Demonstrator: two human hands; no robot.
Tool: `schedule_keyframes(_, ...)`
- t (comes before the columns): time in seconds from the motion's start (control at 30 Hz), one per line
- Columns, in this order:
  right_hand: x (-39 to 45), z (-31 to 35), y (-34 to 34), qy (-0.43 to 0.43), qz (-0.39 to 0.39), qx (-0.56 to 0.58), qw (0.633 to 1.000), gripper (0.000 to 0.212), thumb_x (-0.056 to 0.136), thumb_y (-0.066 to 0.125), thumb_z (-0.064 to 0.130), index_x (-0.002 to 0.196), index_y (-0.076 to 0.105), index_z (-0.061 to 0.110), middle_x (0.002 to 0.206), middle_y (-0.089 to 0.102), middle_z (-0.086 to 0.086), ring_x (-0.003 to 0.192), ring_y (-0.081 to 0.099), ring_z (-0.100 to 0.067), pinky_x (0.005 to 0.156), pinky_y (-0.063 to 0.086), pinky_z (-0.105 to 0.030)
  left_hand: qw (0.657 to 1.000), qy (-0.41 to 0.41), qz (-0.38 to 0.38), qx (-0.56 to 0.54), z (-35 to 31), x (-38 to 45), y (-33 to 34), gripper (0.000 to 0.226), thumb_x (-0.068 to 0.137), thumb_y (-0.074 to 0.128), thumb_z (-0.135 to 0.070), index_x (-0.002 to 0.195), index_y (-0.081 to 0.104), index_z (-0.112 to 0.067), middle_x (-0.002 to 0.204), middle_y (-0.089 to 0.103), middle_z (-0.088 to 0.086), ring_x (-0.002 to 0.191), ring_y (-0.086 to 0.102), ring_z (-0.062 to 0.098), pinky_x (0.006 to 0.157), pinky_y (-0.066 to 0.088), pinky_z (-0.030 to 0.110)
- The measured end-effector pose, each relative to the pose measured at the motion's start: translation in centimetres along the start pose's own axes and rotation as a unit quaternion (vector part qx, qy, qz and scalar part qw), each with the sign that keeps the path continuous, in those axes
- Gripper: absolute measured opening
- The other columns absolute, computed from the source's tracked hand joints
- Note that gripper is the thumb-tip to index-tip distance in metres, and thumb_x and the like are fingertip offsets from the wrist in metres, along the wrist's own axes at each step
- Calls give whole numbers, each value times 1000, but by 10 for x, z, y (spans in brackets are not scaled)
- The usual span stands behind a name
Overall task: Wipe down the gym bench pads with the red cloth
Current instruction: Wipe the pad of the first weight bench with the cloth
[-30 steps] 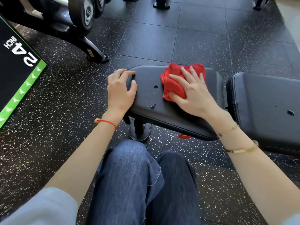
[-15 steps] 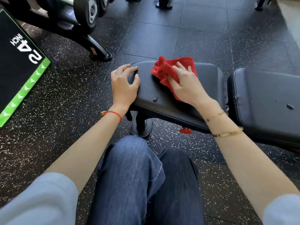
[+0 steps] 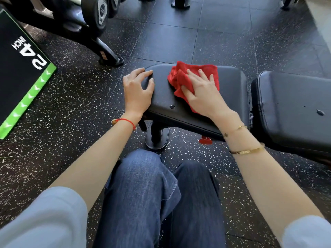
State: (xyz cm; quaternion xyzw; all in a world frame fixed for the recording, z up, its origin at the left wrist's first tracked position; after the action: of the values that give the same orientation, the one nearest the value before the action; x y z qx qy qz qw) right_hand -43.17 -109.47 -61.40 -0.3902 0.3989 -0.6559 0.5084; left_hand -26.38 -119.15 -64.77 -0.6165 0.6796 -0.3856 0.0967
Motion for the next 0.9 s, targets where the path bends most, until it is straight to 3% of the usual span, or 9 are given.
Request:
schedule_keyframes(0.27, -57, 37, 17, -86, -3, -55, 995, 44, 97, 40, 40, 141, 41, 32, 154, 31, 7, 145, 18, -30, 117, 9, -53, 1000, -3, 0, -9, -1, -1, -1, 28, 94, 60, -20, 120, 70, -15, 132, 60, 4, 125, 46, 25, 105, 24, 16)
schedule_keyframes(0.4, -57, -9, -5, -13, -36, -14, 999, 42, 96, 47, 34, 138, 44, 30, 152, 35, 5, 144, 23, -30, 117, 9, -51, 1000, -12, 0, -24, -1, -3, -2, 29, 94, 60, -18, 121, 69, -14, 135, 59, 5, 127, 46, 25, 106, 23, 15)
schedule_keyframes(0.5, -31, -32, -10, 70, -31, -38, 996, 47, 95, 46, 38, 141, 40, 29, 155, 30, 1, 144, 18, -33, 117, 6, -54, 999, -21, 5, -30, -2, -6, -2, 31, 95, 58, -17, 124, 66, -10, 139, 56, 10, 132, 45, 25, 112, 24, 23)
schedule_keyframes(0.57, -12, -24, -5, 81, -19, -51, 995, 51, 93, 47, 43, 142, 37, 32, 156, 26, 0, 145, 15, -34, 117, 5, -54, 999, -34, -2, -36, -2, -7, -2, 32, 94, 59, -15, 124, 65, -7, 138, 56, 12, 132, 46, 25, 114, 26, 27)
schedule_keyframes(0.8, -39, 20, 11, -39, -6, -40, 998, 56, 90, 50, 45, 142, 37, 32, 155, 30, 7, 145, 17, -29, 118, 6, -51, 996, -43, -57, -48, -5, -32, -13, 41, 89, 65, -14, 127, 59, -2, 132, 57, 14, 128, 49, 25, 114, 29, 33)
schedule_keyframes(0.9, -55, 6, 4, -40, -21, -15, 999, 54, 90, 52, 44, 141, 40, 31, 152, 33, 10, 145, 20, -25, 119, 8, -48, 986, -129, -58, -85, 5, -41, -12, 54, 91, 66, -26, 137, 50, -5, 138, 51, 13, 131, 45, 25, 116, 28, 37)
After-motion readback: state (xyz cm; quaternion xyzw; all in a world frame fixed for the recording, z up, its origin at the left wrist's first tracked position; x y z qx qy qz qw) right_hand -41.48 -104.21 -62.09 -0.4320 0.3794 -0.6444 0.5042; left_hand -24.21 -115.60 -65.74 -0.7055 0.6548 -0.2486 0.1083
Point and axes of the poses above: each hand's wrist, its own x-axis towards the middle knuckle, its own y-axis out of the palm, z = x × y, the point moved 4 cm from there along x, towards the middle knuckle
